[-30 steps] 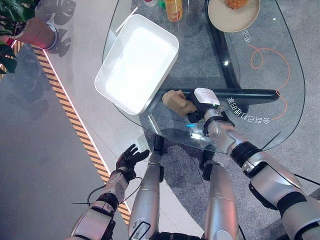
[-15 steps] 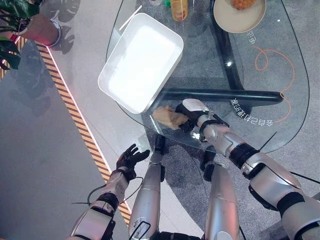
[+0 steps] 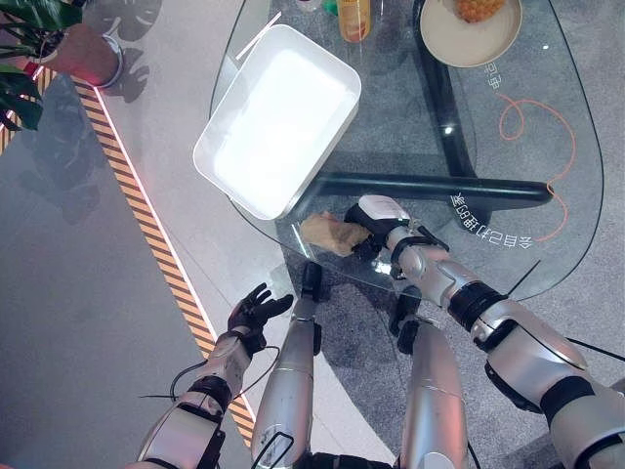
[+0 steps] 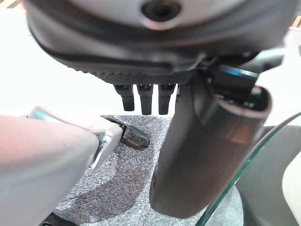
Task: Wipe the table with a cloth and put it in the basket.
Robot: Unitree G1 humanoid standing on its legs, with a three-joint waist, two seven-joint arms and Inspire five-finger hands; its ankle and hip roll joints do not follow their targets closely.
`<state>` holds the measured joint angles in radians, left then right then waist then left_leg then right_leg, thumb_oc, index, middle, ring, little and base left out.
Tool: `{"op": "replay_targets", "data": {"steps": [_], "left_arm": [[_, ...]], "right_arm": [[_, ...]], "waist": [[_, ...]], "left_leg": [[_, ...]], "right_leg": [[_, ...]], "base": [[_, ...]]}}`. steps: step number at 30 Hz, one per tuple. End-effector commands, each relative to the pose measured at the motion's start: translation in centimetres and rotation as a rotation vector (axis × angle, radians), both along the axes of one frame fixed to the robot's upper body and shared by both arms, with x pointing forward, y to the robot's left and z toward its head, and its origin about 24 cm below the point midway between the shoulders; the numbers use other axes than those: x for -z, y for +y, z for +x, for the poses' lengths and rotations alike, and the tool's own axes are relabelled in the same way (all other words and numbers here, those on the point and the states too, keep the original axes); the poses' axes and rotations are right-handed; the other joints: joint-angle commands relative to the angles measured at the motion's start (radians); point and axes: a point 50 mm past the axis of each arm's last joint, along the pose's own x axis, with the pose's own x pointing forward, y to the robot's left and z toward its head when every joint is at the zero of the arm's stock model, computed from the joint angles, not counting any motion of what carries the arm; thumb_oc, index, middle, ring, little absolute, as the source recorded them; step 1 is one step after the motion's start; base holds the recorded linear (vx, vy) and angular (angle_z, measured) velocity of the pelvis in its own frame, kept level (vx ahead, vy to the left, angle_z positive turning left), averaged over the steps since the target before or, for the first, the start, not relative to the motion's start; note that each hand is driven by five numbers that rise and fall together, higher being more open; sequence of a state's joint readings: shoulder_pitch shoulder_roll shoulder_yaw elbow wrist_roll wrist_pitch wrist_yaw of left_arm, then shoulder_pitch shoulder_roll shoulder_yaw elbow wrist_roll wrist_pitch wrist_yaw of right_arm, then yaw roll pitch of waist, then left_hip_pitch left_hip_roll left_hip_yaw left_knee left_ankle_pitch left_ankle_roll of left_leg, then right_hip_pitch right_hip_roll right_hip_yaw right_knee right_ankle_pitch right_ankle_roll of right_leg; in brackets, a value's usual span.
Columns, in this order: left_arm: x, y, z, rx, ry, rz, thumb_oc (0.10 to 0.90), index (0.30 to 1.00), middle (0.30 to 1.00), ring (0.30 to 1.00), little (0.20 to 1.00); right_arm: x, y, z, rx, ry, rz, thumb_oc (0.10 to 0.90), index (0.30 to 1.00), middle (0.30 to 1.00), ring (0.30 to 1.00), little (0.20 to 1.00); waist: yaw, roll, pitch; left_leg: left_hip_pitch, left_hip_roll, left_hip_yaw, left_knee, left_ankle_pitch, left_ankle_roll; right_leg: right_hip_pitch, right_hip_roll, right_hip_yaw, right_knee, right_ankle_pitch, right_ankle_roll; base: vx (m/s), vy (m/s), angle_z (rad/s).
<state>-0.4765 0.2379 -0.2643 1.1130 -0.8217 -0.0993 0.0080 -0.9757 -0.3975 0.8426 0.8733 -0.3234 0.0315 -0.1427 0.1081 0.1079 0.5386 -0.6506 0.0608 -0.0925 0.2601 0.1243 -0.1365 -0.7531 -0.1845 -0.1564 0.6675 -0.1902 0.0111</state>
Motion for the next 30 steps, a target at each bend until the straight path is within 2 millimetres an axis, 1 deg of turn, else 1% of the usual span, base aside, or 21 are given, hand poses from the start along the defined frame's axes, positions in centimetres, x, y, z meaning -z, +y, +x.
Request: {"op": "replay_targets", "data": {"steps": [1,6,7,9,10,11,13,14,15,16,17,18,20,23,24,26,27,28,30], "left_arm": [[-0.4,1.3,0.2,-0.004,-0.021,0.041,0.8,0.9,0.9,0.9,0.9],[0.1,1.3,-0.4,-0.018,-0.021,0.034,0.8,0.9,0.9,0.9,0.9],[0.1,1.4,-0.5,-0.02,-0.022,0.034,0.8,0.9,0.9,0.9,0.9],[0.2,1.6,-0.7,-0.024,-0.024,0.03,0.8,0.9,0.9,0.9,0.9],[0.2,1.6,-0.7,-0.025,-0.024,0.03,0.8,0.9,0.9,0.9,0.9],[0.2,1.7,-0.8,-0.027,-0.025,0.03,0.8,0.9,0.9,0.9,0.9],[0.3,1.9,-0.9,-0.03,-0.026,0.03,0.8,0.9,0.9,0.9,0.9],[0.3,2.1,-1.0,-0.032,-0.026,0.032,0.8,0.9,0.9,0.9,0.9],[0.3,2.2,-1.0,-0.033,-0.026,0.032,0.8,0.9,0.9,0.9,0.9],[0.2,2.5,-1.0,-0.038,-0.025,0.034,0.8,0.9,0.9,0.9,0.9],[0.2,2.6,-1.0,-0.041,-0.026,0.034,0.8,0.9,0.9,0.9,0.9],[0.2,2.9,-1.1,-0.045,-0.026,0.035,0.8,0.9,0.9,0.9,0.9],[0.1,3.1,-1.1,-0.048,-0.027,0.037,0.8,0.9,0.9,0.9,0.9],[0.2,3.5,-1.3,-0.053,-0.027,0.043,0.8,0.9,0.9,0.9,0.9],[0.2,3.6,-1.3,-0.053,-0.026,0.045,0.8,0.9,0.9,0.9,0.9],[0.1,3.7,-1.3,-0.055,-0.025,0.047,0.8,0.9,0.9,0.9,0.9],[0.1,4.1,-1.4,-0.059,-0.024,0.049,0.8,0.9,0.9,0.9,0.9],[0.1,4.1,-1.4,-0.059,-0.024,0.049,0.8,0.9,0.9,0.9,0.9],[0.0,4.4,-1.4,-0.067,-0.024,0.051,0.8,0.9,0.9,0.9,0.9]], "right_arm": [[-6.2,-1.5,1.4,0.139,-0.344,0.151,0.1,0.3,0.3,0.3,0.2],[-7.8,-5.8,1.6,0.388,-0.5,0.246,0.1,0.3,0.3,0.3,0.2],[-8.0,-6.3,1.6,0.411,-0.515,0.254,0.1,0.3,0.3,0.3,0.2],[-8.5,-8.1,1.4,0.489,-0.568,0.273,0.1,0.3,0.3,0.3,0.2],[-8.6,-8.3,1.4,0.505,-0.576,0.276,0.1,0.3,0.3,0.3,0.2],[-8.7,-9.7,1.2,0.554,-0.604,0.278,0.1,0.3,0.3,0.3,0.2],[-9.0,-10.9,1.0,0.595,-0.634,0.273,0.1,0.3,0.3,0.3,0.2],[-9.1,-11.8,0.7,0.634,-0.654,0.276,0.1,0.3,0.3,0.3,0.2],[-9.1,-12.0,0.7,0.638,-0.656,0.277,0.1,0.3,0.3,0.3,0.2],[-9.1,-13.1,0.4,0.677,-0.676,0.271,0.1,0.3,0.3,0.3,0.2],[-9.0,-13.7,0.3,0.695,-0.684,0.268,0.1,0.3,0.3,0.3,0.2],[-8.8,-14.8,-0.1,0.739,-0.696,0.259,0.1,0.3,0.3,0.3,0.2],[-8.6,-16.1,-0.5,0.79,-0.7,0.263,0.1,0.3,0.3,0.3,0.2],[-7.6,-18.5,-1.4,0.896,-0.699,0.31,0.1,0.3,0.3,0.3,0.2],[-7.5,-19.1,-1.7,0.92,-0.7,0.314,0.1,0.3,0.3,0.3,0.2],[-7.3,-19.6,-2.0,0.944,-0.701,0.323,0.1,0.3,0.3,0.3,0.2],[-6.8,-20.7,-2.5,0.997,-0.701,0.343,0.1,0.3,0.3,0.3,0.2],[-6.8,-20.7,-2.6,0.997,-0.701,0.344,0.1,0.3,0.3,0.3,0.2],[-6.4,-21.9,-3.2,1.067,-0.699,0.363,0.1,0.3,0.3,0.3,0.2]], "waist": [[-0.002,-0.004,-0.019],[-0.006,-0.003,-0.019],[-0.006,-0.003,-0.019],[-0.009,-0.004,-0.019],[-0.009,-0.004,-0.019],[-0.011,-0.006,-0.019],[-0.012,-0.008,-0.019],[-0.013,-0.01,-0.019],[-0.013,-0.01,-0.019],[-0.016,-0.012,-0.019],[-0.017,-0.013,-0.019],[-0.019,-0.015,-0.019],[-0.02,-0.018,-0.019],[-0.022,-0.022,-0.019],[-0.023,-0.023,-0.019],[-0.024,-0.024,-0.019],[-0.026,-0.027,-0.019],[-0.026,-0.027,-0.019],[-0.029,-0.031,-0.019]], "left_leg": [[-0.018,-0.12,0.082,0.121,-0.114,0.123],[-0.024,-0.115,0.087,0.123,-0.12,0.128],[-0.025,-0.114,0.087,0.124,-0.121,0.129],[-0.031,-0.113,0.087,0.127,-0.125,0.133],[-0.031,-0.113,0.087,0.127,-0.126,0.133],[-0.034,-0.112,0.088,0.131,-0.13,0.136],[-0.037,-0.111,0.087,0.135,-0.133,0.138],[-0.039,-0.111,0.086,0.138,-0.136,0.139],[-0.039,-0.111,0.086,0.139,-0.136,0.139],[-0.039,-0.112,0.084,0.143,-0.14,0.142],[-0.043,-0.112,0.084,0.147,-0.142,0.143],[-0.048,-0.112,0.083,0.153,-0.146,0.144],[-0.051,-0.112,0.082,0.158,-0.149,0.145],[-0.056,-0.111,0.078,0.167,-0.158,0.149],[-0.055,-0.111,0.078,0.167,-0.16,0.149],[-0.056,-0.111,0.077,0.167,-0.161,0.15],[-0.058,-0.111,0.075,0.169,-0.163,0.151],[-0.058,-0.111,0.075,0.169,-0.163,0.151],[-0.057,-0.109,0.075,0.17,-0.167,0.153]], "right_leg": [[0.025,0.054,0.001,-0.193,0.157,0.015],[0.018,0.059,0.004,-0.191,0.159,0.017],[0.016,0.061,0.005,-0.19,0.159,0.017],[0.01,0.064,0.007,-0.187,0.159,0.017],[0.009,0.064,0.007,-0.187,0.158,0.017],[0.008,0.065,0.007,-0.187,0.159,0.018],[0.006,0.065,0.007,-0.186,0.159,0.018],[0.006,0.066,0.007,-0.185,0.158,0.018],[0.006,0.066,0.007,-0.185,0.158,0.018],[0.006,0.067,0.008,-0.184,0.158,0.019],[0.003,0.068,0.009,-0.182,0.157,0.019],[0.0,0.069,0.01,-0.179,0.156,0.019],[-0.001,0.069,0.011,-0.18,0.155,0.019],[-0.003,0.073,0.013,-0.175,0.152,0.019],[-0.002,0.075,0.013,-0.176,0.152,0.02],[-0.002,0.076,0.014,-0.178,0.153,0.021],[-0.003,0.079,0.016,-0.179,0.153,0.022],[-0.003,0.079,0.016,-0.179,0.153,0.022],[-0.002,0.082,0.018,-0.179,0.152,0.023]], "base": [[0.0,0.0,0.0],[0.0,0.0,0.0],[0.0,0.0,0.0],[0.0,0.0,0.0],[0.0,0.0,0.0],[0.0,0.0,0.0],[0.0,0.0,0.0],[0.0,0.0,0.0],[0.0,0.0,0.0],[0.0,0.0,0.0],[0.0,0.0,0.0],[0.0,0.0,0.0],[0.0,0.0,0.0],[0.01,-0.022,0.0],[0.0,0.0,0.0],[0.0,0.0,0.0],[0.0,0.0,0.0],[0.0,0.0,0.0],[0.0,0.0,0.0]]}}
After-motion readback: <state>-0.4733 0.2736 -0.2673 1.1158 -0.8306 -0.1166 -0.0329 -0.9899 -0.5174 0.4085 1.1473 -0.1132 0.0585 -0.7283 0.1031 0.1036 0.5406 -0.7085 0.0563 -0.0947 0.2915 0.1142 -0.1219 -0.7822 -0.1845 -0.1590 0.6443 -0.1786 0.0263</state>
